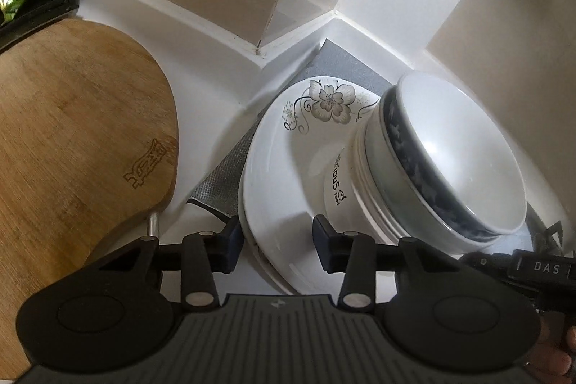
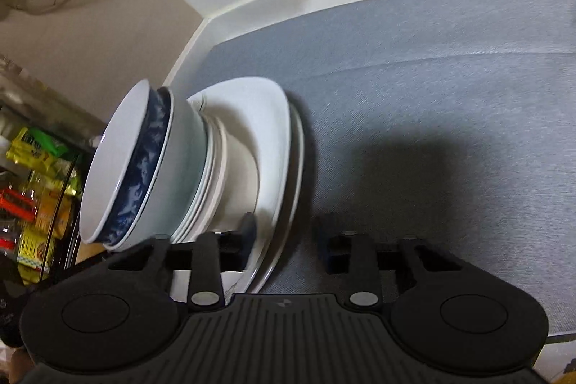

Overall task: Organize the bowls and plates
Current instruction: 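Lower the bowl stack onto the center of the flower-print plate stack with both grippers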

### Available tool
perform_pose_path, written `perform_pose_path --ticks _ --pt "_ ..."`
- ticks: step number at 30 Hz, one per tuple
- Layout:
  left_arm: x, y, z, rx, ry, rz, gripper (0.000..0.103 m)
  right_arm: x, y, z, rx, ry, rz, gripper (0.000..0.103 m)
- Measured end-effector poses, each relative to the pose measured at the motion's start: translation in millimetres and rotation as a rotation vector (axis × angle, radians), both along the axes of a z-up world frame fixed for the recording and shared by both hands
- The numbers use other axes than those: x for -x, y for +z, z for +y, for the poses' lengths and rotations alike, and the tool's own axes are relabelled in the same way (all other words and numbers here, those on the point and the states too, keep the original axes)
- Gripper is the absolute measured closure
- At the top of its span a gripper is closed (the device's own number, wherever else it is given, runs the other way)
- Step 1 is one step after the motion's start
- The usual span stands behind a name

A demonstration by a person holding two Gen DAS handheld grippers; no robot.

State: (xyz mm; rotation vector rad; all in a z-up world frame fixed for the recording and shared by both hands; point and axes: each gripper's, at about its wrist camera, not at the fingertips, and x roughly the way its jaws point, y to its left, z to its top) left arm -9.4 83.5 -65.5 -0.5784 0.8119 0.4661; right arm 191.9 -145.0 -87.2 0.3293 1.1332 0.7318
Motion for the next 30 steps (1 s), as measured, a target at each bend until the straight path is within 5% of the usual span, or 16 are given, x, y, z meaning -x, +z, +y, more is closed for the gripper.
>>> perform_pose_path --ticks 7,30 --pt "-8.6 1.8 -10.9 -0.023 -0.005 0.019 0.055 5.1 2.9 0.0 0.0 0.018 -0.041 0.082" --pt "-84.5 -6.3 -80.0 -0.042 -0.176 0.008 0.053 -16.9 8.7 -101.8 0.041 -0.133 -0.085 0.083"
